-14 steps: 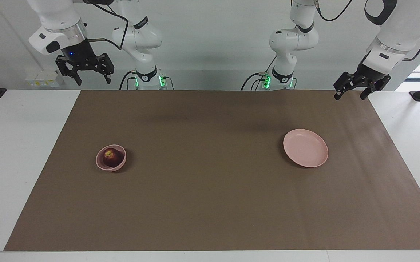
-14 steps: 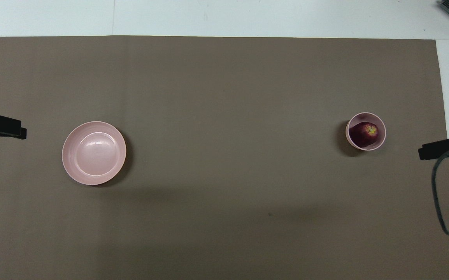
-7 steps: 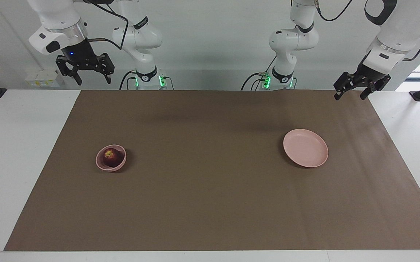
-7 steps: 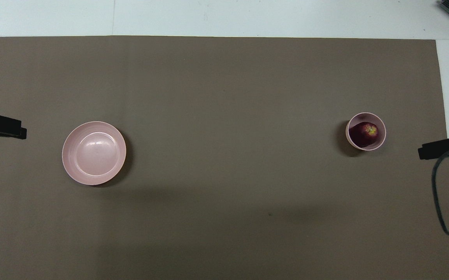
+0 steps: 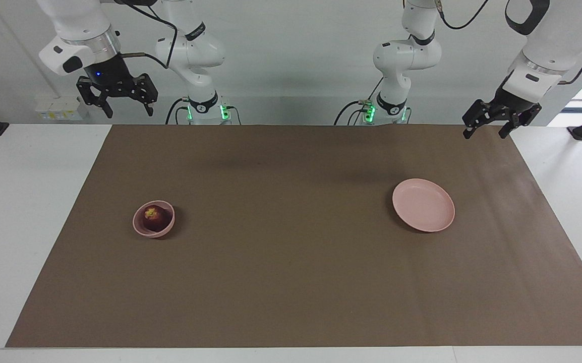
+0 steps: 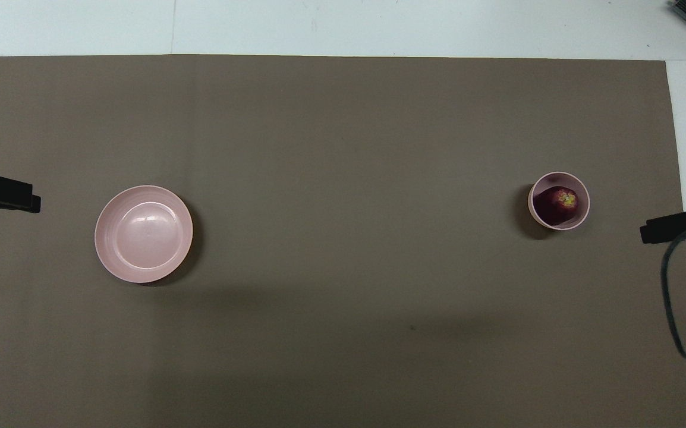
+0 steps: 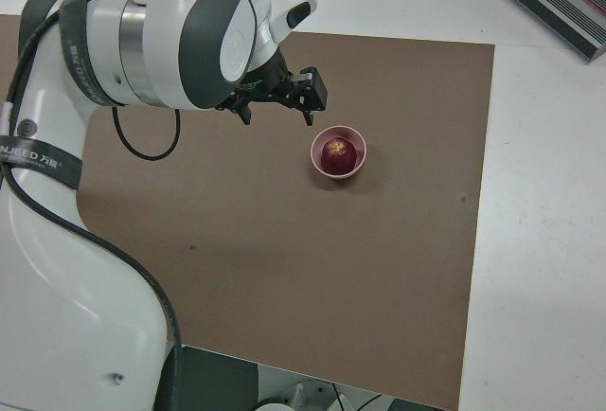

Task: Move apple from plate to bowl

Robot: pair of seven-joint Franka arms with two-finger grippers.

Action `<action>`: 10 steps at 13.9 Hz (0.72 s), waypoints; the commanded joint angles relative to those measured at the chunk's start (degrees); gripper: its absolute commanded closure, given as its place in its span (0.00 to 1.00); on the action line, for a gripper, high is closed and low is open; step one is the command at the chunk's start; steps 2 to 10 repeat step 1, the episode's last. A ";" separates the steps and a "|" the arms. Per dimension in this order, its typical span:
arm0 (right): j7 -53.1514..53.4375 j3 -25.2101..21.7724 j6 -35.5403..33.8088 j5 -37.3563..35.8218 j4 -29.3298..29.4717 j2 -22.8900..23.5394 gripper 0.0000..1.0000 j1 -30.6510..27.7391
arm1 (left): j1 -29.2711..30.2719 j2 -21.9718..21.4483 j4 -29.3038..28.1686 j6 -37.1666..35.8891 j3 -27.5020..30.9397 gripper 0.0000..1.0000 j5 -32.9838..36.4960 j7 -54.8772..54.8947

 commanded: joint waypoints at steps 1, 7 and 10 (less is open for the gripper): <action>-0.22 0.15 -0.01 0.69 0.34 0.04 0.00 -0.61 | 0.18 -0.33 0.11 -0.88 -0.05 0.00 1.01 0.65; -0.22 0.15 -0.01 0.69 0.34 0.04 0.00 -0.61 | 0.18 -0.33 0.11 -0.88 -0.05 0.00 1.01 0.65; -0.22 0.15 -0.01 0.69 0.34 0.04 0.00 -0.61 | 0.18 -0.33 0.11 -0.88 -0.05 0.00 1.01 0.65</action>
